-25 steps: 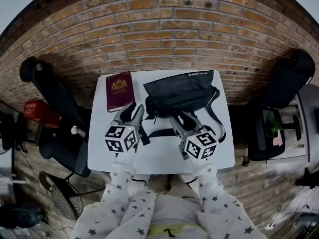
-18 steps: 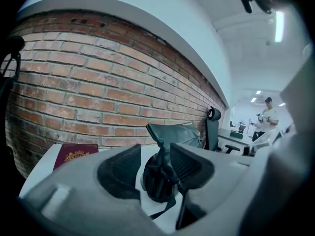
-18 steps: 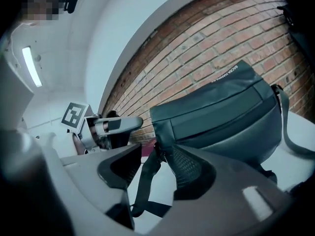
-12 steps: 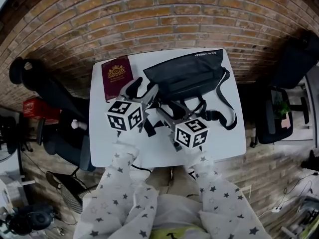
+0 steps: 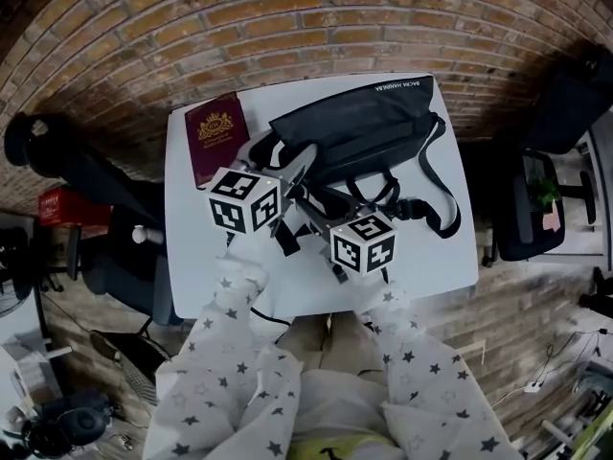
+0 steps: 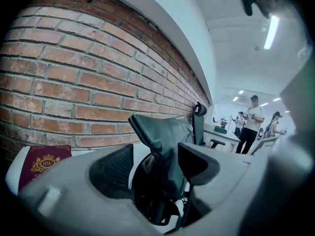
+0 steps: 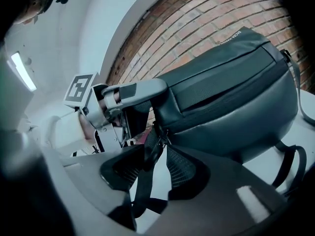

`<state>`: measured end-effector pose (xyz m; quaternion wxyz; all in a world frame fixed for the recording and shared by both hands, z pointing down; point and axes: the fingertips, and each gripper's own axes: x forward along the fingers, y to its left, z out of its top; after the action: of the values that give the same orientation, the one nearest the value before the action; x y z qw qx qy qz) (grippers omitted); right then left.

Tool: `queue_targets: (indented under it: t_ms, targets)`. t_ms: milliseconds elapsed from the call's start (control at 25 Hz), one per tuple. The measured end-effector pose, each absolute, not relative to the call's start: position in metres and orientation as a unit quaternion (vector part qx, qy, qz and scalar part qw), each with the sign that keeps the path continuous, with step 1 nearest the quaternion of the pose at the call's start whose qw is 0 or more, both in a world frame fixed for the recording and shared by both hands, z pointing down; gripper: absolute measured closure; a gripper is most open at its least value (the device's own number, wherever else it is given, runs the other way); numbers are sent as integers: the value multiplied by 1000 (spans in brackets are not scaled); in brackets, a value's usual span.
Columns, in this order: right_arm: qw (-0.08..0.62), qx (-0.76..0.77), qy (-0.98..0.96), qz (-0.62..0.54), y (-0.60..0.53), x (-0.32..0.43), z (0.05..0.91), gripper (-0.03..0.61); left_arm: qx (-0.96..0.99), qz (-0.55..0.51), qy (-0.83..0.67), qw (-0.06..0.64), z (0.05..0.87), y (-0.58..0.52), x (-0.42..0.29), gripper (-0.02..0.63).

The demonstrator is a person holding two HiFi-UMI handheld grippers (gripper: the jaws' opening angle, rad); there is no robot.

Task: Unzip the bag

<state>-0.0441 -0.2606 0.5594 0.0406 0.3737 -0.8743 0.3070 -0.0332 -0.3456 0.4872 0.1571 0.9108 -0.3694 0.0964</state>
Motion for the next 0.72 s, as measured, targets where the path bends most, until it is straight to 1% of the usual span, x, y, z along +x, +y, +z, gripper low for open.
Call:
queue_targets:
  t_ms: [120, 200, 360, 720]
  targets:
    - [45, 377, -872, 310, -259, -42, 561, 463, 914, 104, -363, 151, 489, -345, -30, 373]
    - [43, 381, -870, 311, -259, -40, 561, 471, 916, 107, -357, 146, 489, -344, -28, 397]
    - [39, 393, -864, 312, -262, -32, 561, 509, 921, 111, -347, 136, 489, -342, -25, 445]
    - [38, 407, -859, 307, -263, -22, 556, 518, 926, 106, -335, 137, 492, -341, -22, 462]
